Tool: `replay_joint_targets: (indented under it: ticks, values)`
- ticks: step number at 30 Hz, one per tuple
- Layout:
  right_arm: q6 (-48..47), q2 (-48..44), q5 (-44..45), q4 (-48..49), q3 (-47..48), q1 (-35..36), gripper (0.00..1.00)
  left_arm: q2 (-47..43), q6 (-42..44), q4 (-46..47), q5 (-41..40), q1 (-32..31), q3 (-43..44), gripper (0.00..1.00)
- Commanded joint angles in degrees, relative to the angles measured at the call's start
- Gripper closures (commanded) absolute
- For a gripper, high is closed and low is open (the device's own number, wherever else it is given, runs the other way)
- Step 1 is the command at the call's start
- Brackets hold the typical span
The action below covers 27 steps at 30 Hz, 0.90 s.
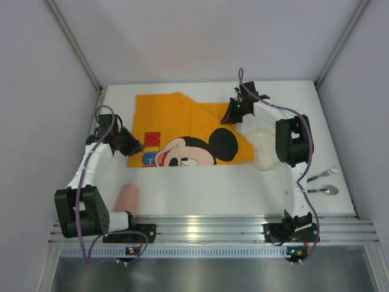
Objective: Set the dinner table for one person
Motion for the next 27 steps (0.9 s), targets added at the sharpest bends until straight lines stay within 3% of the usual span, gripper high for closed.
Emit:
replay_joint_targets:
  ticks: [1,4,9,12,20,27]
  values:
    - [1.6,3.4,1.6,-0.6,5.3,0.4,1.00,0.8,3.6,-0.9,-2.7,0.0,0.2,0.77]
    - [1.5,6.1,4.9,-0.7,7.1,0.2,1.00,1.1,5.1,-0.7,-4.2,0.0,-0.3,0.81]
    - [1.5,9.5,3.1,0.0,10.3,-0.7,1.00,5.4,6.2,0.4,-6.3,0.0,-2.7,0.89]
    - [1.9,10.0,2.6,1.4,11.0,-1.4,1.00,8.8,5.8,-1.8,-9.2,0.0,-3.2,1.00]
    - [3.5,11.5,0.7,5.4,11.0,-3.5,1.00,15.0,5.0,-4.7,-17.4,0.0,-4.4,1.00]
    - [4.8,14.9,0.1,5.7,14.7,-6.5,1.00,14.3,4.0,-8.8,-25.6,0.0,-4.4,1.00]
